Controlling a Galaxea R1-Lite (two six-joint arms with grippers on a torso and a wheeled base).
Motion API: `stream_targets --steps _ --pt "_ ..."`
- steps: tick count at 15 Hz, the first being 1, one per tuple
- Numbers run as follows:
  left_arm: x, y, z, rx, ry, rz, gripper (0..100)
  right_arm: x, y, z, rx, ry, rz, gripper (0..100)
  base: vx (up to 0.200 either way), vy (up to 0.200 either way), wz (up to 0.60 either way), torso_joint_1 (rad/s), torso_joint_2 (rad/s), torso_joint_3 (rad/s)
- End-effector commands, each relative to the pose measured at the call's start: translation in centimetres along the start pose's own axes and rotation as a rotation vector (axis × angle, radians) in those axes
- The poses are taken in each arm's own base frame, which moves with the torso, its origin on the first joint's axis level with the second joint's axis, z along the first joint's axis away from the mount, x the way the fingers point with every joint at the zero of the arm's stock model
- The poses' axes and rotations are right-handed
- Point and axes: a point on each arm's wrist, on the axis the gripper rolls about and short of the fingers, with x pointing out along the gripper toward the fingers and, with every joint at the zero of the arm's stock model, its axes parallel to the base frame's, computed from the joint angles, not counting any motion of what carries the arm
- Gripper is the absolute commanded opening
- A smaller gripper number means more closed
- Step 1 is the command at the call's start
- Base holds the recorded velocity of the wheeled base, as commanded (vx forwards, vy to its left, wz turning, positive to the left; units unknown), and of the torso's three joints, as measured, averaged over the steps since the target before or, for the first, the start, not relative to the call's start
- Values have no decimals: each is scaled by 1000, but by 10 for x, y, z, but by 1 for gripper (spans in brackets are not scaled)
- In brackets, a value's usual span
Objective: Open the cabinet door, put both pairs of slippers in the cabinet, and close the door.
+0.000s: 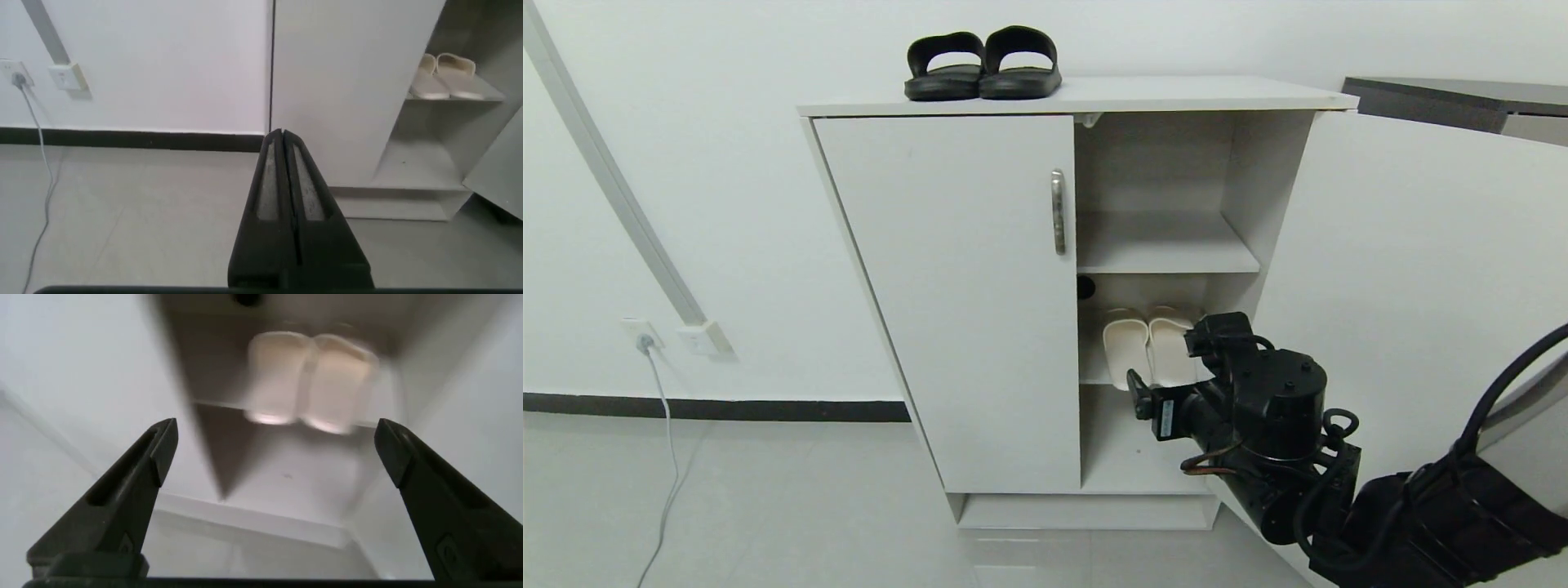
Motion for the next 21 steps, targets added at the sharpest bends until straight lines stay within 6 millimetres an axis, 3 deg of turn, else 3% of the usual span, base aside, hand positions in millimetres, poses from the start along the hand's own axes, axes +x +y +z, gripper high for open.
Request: stream_targets --steps 1,11,21 --pt "0 0 0 0 2 2 0 1 0 -2 -2 5 -3 100 0 200 0 -2 -2 12" --pt "0 0 0 0 2 4 0 2 0 -3 -6 9 -3 100 0 200 0 2 3 0" --pt "0 0 0 0 2 5 0 -11 -13 -3 -31 13 -8 100 0 0 0 0 0 0"
